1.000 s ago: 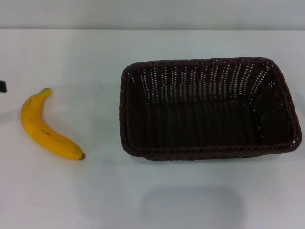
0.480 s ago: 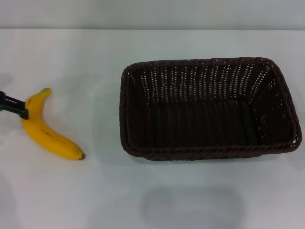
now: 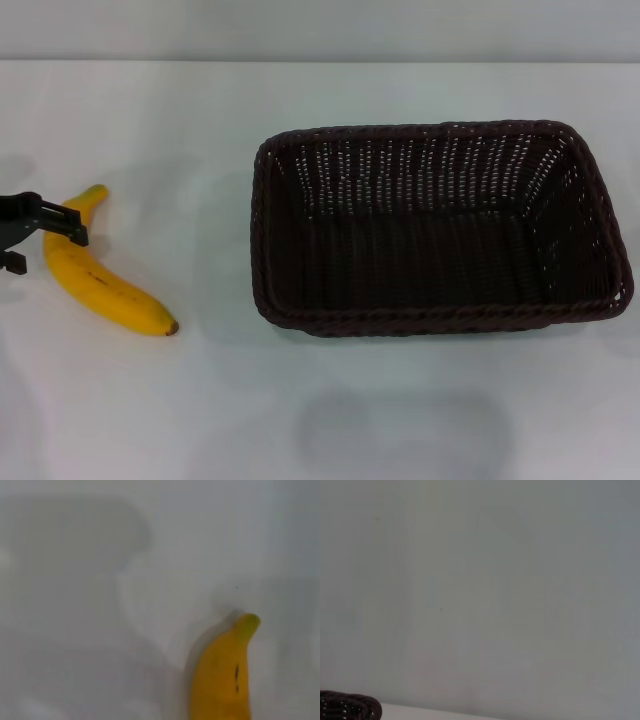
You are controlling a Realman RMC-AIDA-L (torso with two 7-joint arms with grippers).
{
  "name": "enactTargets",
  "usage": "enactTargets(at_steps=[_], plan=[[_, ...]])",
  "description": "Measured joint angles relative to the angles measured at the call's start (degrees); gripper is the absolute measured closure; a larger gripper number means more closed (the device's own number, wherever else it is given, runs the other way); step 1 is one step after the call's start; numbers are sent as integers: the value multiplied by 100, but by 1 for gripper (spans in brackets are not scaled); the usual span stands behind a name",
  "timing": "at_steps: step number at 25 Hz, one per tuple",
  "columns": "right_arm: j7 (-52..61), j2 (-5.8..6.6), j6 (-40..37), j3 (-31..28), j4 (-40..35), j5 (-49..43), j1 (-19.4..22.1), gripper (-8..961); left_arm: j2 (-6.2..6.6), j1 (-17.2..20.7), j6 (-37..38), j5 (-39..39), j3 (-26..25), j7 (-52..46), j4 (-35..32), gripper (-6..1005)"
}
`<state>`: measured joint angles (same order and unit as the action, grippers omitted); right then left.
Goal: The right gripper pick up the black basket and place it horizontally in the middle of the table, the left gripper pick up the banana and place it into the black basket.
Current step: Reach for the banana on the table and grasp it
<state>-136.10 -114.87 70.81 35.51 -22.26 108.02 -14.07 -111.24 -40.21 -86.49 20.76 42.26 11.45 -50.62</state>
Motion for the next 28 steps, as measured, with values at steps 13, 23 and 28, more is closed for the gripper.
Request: enactTargets(at_steps=[13,23,28], plan=[[-159,0,-24,0,129,1,-2,82,17,-278,530,-81,12,-23,673,141],[-163,0,-33,0,135,1,-17,82,-19,-560,643,-518,44,-5,1065,142],[-164,0,-52,0,135,-1,-17,83,-24,-567,618,-453,19,29,1063,235]])
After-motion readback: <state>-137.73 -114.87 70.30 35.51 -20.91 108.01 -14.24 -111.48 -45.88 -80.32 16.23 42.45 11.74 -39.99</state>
